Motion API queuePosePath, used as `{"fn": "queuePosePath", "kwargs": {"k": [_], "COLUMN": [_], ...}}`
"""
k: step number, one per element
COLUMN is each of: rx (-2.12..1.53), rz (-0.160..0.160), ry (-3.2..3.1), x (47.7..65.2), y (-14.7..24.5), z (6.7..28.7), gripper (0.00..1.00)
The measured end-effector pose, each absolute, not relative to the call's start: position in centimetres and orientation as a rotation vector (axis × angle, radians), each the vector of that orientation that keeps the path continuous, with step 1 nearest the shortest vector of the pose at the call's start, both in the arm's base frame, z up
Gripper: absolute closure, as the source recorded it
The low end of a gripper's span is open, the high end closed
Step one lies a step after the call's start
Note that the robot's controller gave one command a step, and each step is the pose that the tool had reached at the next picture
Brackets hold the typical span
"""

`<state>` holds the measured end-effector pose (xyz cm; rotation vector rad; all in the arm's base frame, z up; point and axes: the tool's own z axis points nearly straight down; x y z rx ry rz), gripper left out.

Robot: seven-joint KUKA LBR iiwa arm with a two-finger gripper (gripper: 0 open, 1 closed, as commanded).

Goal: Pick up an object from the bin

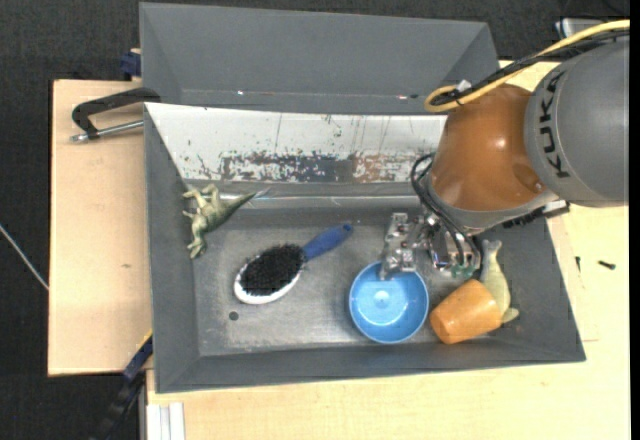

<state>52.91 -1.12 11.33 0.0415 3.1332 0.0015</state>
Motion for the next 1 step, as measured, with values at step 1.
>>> {"fn": "queuePosePath", "kwargs": {"k": [1], "rx": [0.041], "rz": [0.002], "ry": [3.134], "x": [53.07], "y": [-1.05], "z": [12.58], "gripper": [1.00]}}
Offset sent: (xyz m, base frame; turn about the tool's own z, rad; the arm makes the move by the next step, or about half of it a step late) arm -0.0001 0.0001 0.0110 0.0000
